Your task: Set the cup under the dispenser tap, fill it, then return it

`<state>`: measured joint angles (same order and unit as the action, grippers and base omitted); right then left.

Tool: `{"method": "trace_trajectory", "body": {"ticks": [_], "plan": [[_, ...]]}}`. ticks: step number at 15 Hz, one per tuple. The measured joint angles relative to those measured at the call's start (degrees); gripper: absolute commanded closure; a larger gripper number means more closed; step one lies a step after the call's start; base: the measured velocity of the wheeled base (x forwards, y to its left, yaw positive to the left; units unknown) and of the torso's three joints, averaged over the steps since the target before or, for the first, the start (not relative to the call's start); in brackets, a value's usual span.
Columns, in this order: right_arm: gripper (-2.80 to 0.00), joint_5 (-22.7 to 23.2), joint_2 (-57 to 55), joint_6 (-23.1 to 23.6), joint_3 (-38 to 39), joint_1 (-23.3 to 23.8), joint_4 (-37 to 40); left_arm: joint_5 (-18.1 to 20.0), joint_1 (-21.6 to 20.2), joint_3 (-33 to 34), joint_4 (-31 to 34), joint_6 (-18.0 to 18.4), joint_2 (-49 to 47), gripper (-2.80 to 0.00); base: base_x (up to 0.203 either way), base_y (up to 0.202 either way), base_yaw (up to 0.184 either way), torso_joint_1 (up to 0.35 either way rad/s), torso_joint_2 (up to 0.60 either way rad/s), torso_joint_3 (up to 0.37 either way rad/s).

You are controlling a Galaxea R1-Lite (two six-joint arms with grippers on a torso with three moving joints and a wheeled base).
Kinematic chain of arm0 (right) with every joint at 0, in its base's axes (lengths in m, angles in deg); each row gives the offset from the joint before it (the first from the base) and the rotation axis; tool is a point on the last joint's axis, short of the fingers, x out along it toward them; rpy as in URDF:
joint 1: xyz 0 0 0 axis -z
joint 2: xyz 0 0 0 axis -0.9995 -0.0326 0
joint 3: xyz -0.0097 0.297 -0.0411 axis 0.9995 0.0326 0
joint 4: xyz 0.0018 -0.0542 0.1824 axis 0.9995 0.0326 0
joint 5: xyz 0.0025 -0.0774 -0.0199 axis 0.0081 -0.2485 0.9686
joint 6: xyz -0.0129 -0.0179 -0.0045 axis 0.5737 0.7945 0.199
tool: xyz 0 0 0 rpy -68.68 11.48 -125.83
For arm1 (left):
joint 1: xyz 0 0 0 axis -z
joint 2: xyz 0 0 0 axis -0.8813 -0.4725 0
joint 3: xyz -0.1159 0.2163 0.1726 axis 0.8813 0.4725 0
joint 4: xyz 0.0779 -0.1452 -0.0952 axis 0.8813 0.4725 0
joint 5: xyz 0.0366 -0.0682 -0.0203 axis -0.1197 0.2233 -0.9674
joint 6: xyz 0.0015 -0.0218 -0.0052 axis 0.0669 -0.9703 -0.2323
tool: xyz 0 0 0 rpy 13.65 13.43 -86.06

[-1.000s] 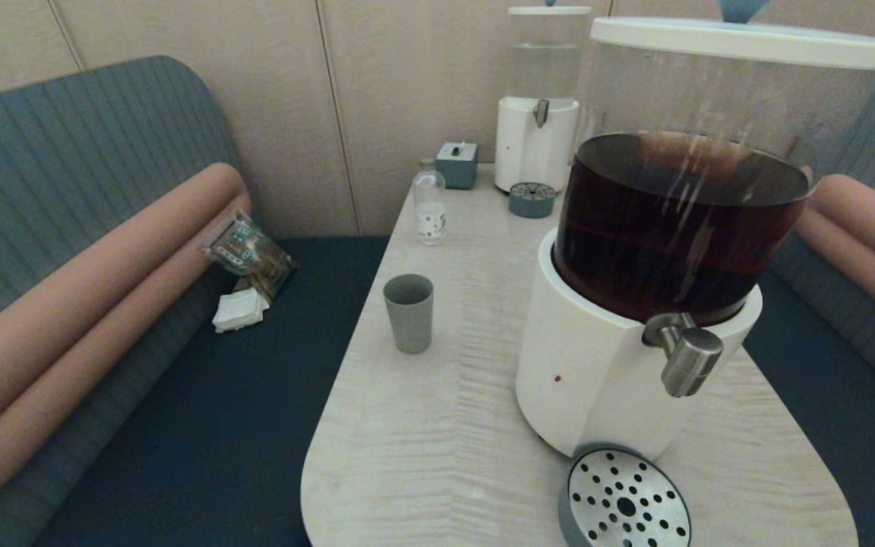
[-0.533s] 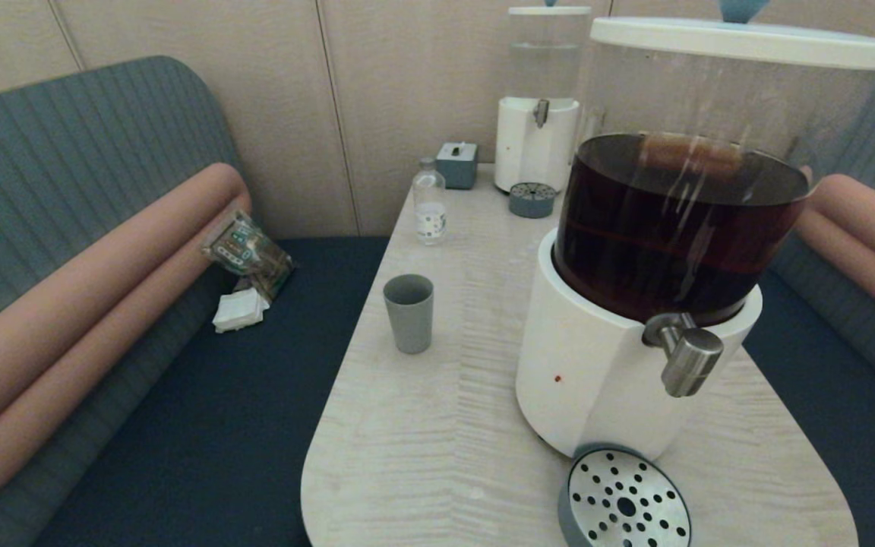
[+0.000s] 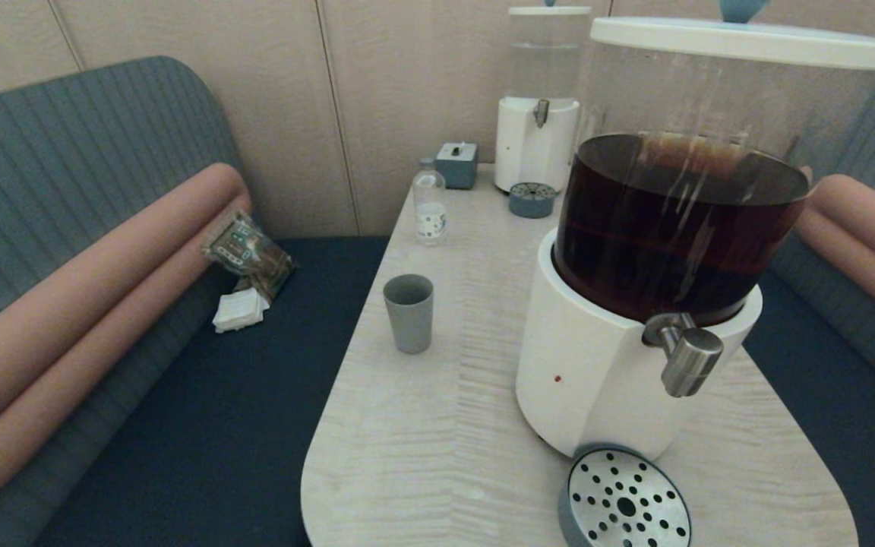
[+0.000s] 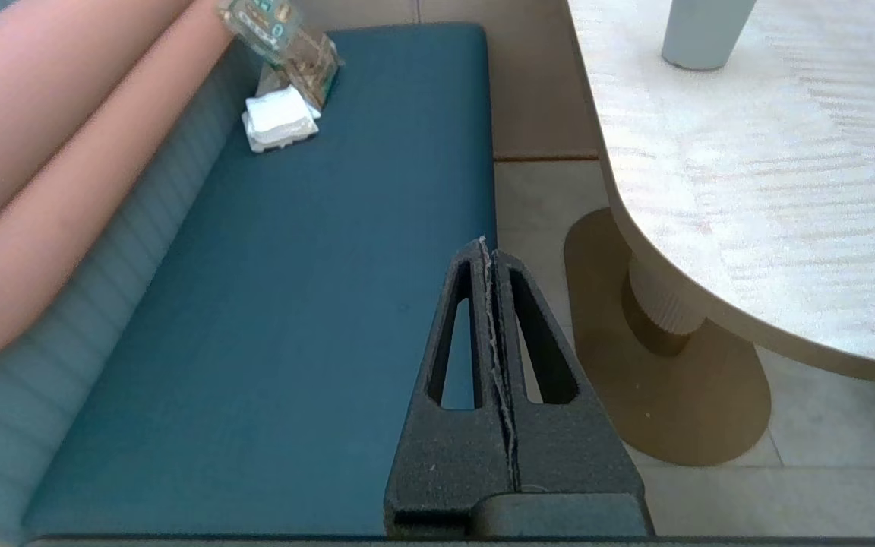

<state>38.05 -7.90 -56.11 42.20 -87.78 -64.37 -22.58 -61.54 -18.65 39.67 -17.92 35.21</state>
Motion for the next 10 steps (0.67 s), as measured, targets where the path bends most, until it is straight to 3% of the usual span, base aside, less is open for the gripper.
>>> {"method": "trace_trajectory", "body": {"ticks": [10], "plan": [[0.0, -0.38, 0.0, -0.5, 0.0, 0.0, -0.01, -0.01, 0.0, 0.33, -1.22, -0.05, 0.0, 0.0, 0.0, 0.0, 0.0, 0.0, 0.0, 0.0]]}}
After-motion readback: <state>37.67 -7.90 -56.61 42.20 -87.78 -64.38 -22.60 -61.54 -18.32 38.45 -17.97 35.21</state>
